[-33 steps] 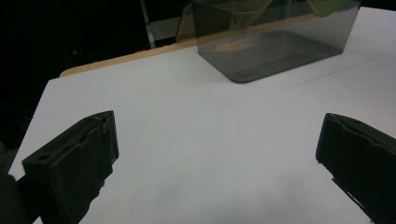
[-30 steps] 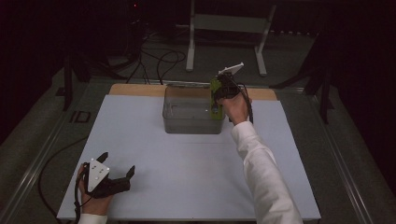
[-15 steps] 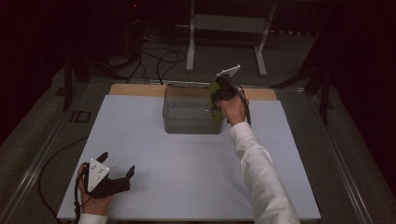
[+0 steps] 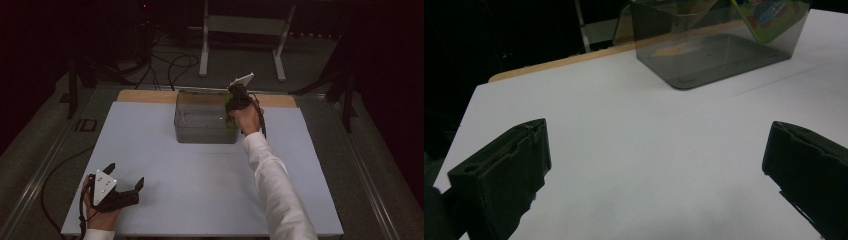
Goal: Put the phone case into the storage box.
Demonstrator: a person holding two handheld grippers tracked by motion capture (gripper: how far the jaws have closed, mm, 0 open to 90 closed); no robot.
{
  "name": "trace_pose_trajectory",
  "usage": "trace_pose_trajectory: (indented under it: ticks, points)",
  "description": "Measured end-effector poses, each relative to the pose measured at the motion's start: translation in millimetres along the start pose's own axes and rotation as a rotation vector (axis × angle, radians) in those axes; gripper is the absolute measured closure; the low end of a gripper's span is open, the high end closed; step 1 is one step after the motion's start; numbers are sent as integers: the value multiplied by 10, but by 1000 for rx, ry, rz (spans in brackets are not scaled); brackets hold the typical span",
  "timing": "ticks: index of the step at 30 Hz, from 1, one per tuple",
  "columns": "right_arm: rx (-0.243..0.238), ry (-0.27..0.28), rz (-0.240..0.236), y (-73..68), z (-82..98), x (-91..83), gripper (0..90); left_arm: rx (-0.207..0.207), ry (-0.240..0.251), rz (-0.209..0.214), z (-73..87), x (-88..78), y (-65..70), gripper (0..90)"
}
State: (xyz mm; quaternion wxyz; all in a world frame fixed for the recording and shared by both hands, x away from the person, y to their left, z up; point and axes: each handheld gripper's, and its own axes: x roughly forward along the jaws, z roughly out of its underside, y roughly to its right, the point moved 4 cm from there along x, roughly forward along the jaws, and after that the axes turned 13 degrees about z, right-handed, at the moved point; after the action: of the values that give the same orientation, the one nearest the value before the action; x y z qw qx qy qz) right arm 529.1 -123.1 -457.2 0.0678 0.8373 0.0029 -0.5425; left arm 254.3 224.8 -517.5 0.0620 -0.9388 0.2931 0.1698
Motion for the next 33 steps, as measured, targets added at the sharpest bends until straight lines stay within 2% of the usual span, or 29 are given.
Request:
trace_pose_trajectory:
  ticks: [8, 11, 18, 24, 33]
  points:
    - [2, -53, 14, -21, 9, 137, 776, -3, 3, -3, -2, -9, -7, 0]
    - [26, -62, 0, -13, -9, 162, 776, -4, 5, -1, -2, -10, -10, 0]
    - [33, -102, -19, -23, -41, 169, 777, -5, 5, -1, -2, -8, -13, 0]
    - [37, -103, -16, -56, -51, 183, 775, -5, 8, -1, -5, -12, -10, 0]
    - [75, -93, 9, -57, -89, 289, 763, -6, 9, 0, -6, -13, -13, 0]
